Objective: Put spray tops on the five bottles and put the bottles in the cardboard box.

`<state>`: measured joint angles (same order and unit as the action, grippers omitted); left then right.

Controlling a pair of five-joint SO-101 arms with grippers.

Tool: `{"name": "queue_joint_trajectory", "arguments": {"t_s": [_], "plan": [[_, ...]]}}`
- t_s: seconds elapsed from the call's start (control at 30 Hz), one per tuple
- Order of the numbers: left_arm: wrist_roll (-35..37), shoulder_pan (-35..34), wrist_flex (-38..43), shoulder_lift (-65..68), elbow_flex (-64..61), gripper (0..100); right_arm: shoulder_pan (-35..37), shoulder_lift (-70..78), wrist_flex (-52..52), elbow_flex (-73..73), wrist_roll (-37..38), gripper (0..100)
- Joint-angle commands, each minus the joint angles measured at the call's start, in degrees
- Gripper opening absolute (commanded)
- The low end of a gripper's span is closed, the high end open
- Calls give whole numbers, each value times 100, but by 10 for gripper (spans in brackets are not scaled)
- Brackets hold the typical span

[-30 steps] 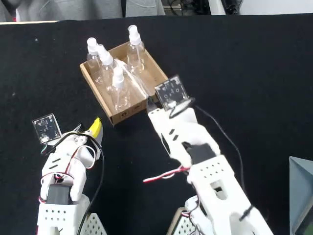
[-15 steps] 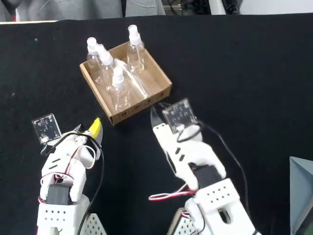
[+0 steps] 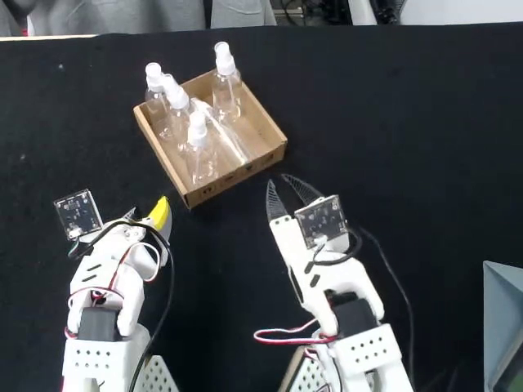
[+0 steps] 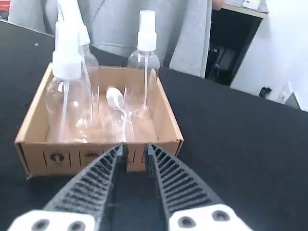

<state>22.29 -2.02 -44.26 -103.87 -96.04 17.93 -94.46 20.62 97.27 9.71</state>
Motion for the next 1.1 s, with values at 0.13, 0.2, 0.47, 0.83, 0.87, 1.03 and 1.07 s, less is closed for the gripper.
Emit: {"name": "queue_joint_trajectory", "arguments": {"t_s": [0.13,0.2,0.47,0.83,0.87,1.03,1.07], "plan": [[-35,-75,35,-18,-136,184,-167,-1024,1433,-57,-53,26],[-35,-75,35,-9,-136,184,-158,-1218,1978,-66,-62,26],[-53,-75,-404,-26,-136,184,-176,-1429,4176,-75,-18,25],[-1055,-75,-1512,-26,-136,184,-176,-1429,5424,-75,-53,22],[-1169,-75,-1618,-26,-136,184,-176,-1429,5424,-75,-44,22],[-1697,-75,-2092,-35,-136,184,-176,-1429,5424,-75,-44,22],[-1820,-75,-2180,-35,-136,184,-176,-1429,5424,-75,-44,22]]}}
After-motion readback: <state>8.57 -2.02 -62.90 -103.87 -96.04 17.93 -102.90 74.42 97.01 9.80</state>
